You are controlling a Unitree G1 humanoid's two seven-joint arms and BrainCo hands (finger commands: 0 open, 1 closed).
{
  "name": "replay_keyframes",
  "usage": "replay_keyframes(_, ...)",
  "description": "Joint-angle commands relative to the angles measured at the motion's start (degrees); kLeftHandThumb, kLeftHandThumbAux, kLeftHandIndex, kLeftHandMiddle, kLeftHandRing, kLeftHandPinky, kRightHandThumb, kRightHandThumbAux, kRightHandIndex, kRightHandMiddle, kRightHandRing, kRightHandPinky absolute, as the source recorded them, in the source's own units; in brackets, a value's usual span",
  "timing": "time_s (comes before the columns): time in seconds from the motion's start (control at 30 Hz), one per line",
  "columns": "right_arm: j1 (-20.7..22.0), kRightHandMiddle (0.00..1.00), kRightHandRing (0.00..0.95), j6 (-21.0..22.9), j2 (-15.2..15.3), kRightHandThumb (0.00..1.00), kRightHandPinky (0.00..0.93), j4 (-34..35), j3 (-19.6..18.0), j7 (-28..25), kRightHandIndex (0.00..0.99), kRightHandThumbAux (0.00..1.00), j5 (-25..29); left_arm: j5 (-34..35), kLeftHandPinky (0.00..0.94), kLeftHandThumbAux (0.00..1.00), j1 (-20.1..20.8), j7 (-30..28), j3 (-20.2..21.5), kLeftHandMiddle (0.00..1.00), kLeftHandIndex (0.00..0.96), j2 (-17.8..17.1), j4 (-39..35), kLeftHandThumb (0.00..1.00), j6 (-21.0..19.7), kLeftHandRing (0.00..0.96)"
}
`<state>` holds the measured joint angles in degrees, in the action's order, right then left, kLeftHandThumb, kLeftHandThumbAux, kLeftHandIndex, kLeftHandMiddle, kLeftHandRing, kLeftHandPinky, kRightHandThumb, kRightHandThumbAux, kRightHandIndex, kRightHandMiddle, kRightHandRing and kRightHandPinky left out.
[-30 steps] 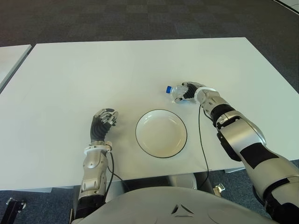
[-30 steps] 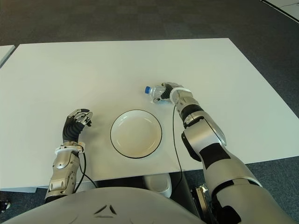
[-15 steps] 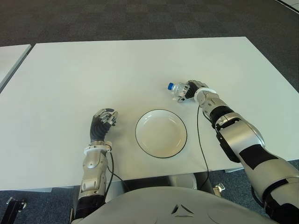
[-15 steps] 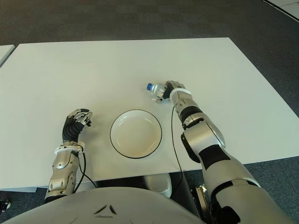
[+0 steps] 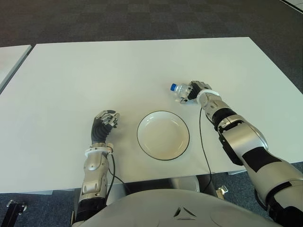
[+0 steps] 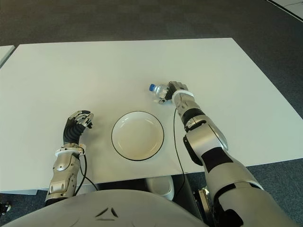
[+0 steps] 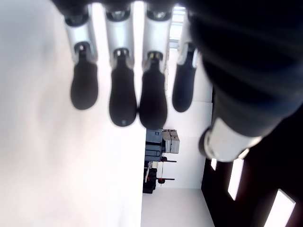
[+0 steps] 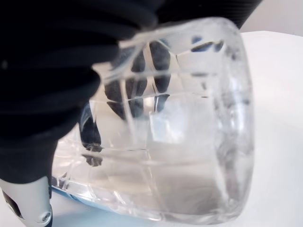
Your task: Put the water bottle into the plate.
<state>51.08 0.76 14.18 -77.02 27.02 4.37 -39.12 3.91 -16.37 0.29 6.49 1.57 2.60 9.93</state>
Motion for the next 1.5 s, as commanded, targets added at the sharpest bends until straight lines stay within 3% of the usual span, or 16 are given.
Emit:
replay_keyframes(0.03,-4.3,0.501,0.495,1.1,-1.4,0.696,0.561,-2.2,-0.7,-2.4,0.431,0.729,1.2,0.1,0.635,0.714,0.5,0.6,0.4,0.680,0.435,-0.1,0.1,0.705,-1.0,0.660)
replay_keyframes(0.2,-4.2,0.681,0.696,1.8,-1.7,0.694,0.748,-2.2,-2.6,-2.6,0.434,0.730,2.6,0.3,0.637,0.713,0.5,0.5,0.4,0.680,0.435,-0.1,0.1,0.706,-1.2,0.660)
replay_keyframes(0.5,-3.4,0.809,0.815,2.6,-2.3,0.696,0.851,-1.7,-6.9,-2.2,0.438,0.730,6.3,0.4,0.635,0.713,0.8,0.7,0.6,0.678,0.435,0.1,0.3,0.706,-1.2,0.659)
replay_keyframes(0.77,-1.5,0.855,0.853,3.7,-3.6,0.694,0.869,-1.1,-11.1,-1.5,0.438,0.730,10.3,0.6,0.642,0.713,0.9,0.4,0.6,0.680,0.435,0.2,0.6,0.706,-0.8,0.662)
replay_keyframes(1.13,-0.9,0.867,0.864,1.3,-3.9,0.695,0.858,-0.5,-16.0,-2.2,0.437,0.730,15.1,0.0,0.643,0.713,1.0,0.2,0.3,0.683,0.436,-0.2,1.3,0.706,0.7,0.664)
replay_keyframes(1.5,0.8,0.820,0.816,-4.0,-5.1,0.703,0.796,1.6,-15.9,-2.1,0.439,0.728,15.6,0.3,0.637,0.713,1.0,0.4,0.5,0.678,0.435,-0.1,1.5,0.706,0.5,0.658)
